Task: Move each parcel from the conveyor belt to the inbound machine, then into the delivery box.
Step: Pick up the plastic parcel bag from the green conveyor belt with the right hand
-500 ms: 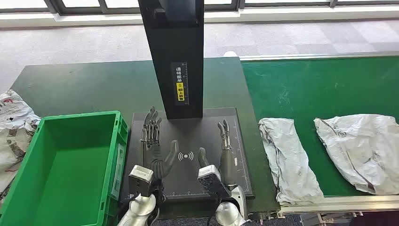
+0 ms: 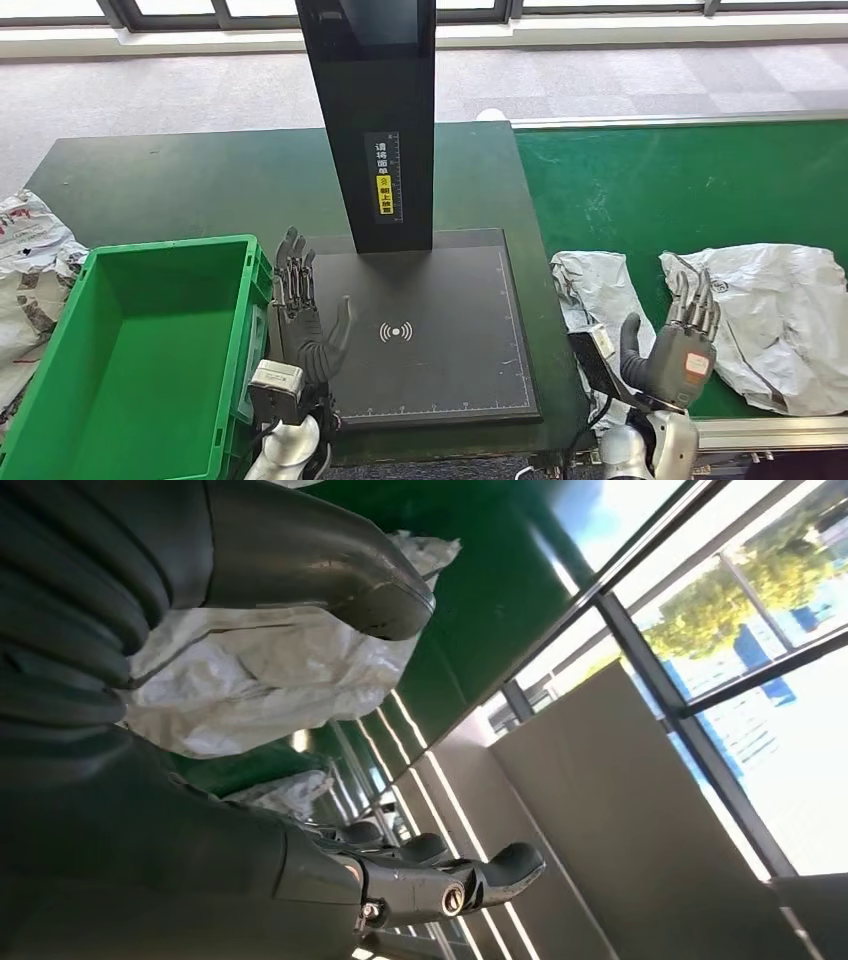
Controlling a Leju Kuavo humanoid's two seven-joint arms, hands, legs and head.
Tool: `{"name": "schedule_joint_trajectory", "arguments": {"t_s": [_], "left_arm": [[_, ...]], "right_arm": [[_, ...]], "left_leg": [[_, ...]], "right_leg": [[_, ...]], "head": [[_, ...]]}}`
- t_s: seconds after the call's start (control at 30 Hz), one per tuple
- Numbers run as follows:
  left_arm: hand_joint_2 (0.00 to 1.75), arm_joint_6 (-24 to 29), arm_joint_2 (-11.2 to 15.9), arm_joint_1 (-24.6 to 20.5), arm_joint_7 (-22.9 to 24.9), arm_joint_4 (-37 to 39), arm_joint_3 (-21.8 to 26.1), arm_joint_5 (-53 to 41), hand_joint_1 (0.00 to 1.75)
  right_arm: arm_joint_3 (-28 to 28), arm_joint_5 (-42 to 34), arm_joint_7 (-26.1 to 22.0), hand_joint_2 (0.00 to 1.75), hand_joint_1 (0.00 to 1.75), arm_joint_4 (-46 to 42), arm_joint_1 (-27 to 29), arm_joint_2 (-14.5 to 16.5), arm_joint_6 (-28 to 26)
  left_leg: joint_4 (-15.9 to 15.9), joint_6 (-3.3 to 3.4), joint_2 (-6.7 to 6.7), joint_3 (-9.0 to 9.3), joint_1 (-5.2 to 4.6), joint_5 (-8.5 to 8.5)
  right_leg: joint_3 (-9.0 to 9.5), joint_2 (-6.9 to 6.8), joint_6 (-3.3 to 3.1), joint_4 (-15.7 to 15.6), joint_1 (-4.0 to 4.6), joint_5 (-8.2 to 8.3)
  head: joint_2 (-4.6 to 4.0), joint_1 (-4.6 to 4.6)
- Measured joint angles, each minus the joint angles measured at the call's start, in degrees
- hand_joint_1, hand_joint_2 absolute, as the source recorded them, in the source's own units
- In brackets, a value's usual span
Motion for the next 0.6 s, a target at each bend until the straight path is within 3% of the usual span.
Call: {"name": "schedule_joint_trajectory", "arguments": {"t_s": [0.2, 0.3, 0.43, 0.6], "left_arm": [[1.75, 0.81, 0.03, 0.36, 0.0, -0.63, 0.15, 0.07, 0.0], [1.75, 0.81, 0.03, 0.64, 0.0, -1.02, 0.26, -0.04, 0.0], [1.75, 0.63, 0.03, 0.97, 0.0, -1.38, 0.42, -0.12, 0.0], [1.75, 0.3, 0.05, 1.17, 0.0, -1.52, 0.51, -0.16, 0.0]], "right_arm": [[-6.08, -2.54, -2.32, 1.75, 0.0, 3.95, -1.99, 0.45, 0.04], [-7.94, -7.85, -3.94, 1.75, 0.0, 9.68, -4.52, 0.68, 0.6], [-8.26, -16.35, -5.15, 1.75, 0.0, 19.25, -7.28, 0.39, 7.95], [-8.26, -20.12, -5.7, 1.75, 0.0, 25.77, -8.97, -0.47, 13.02]], "left_leg": [[-0.01, -0.02, 0.03, 0.02, 0.05, 0.01], [-0.01, -0.03, 0.07, 0.06, 0.06, 0.02], [-0.01, -0.03, 0.06, 0.08, 0.06, 0.03], [-0.01, -0.05, 0.04, 0.07, 0.06, 0.04]], "right_leg": [[0.0, 0.02, -0.03, 0.05, 0.03, -0.02], [0.0, 0.1, -0.03, 0.06, 0.04, -0.01], [0.0, 0.13, -0.04, 0.06, 0.03, -0.01], [0.0, 0.12, -0.04, 0.07, 0.03, -0.01]], "head": [[0.0, 0.0], [0.0, 0.0], [0.0, 0.01], [0.0, 0.01]]}}
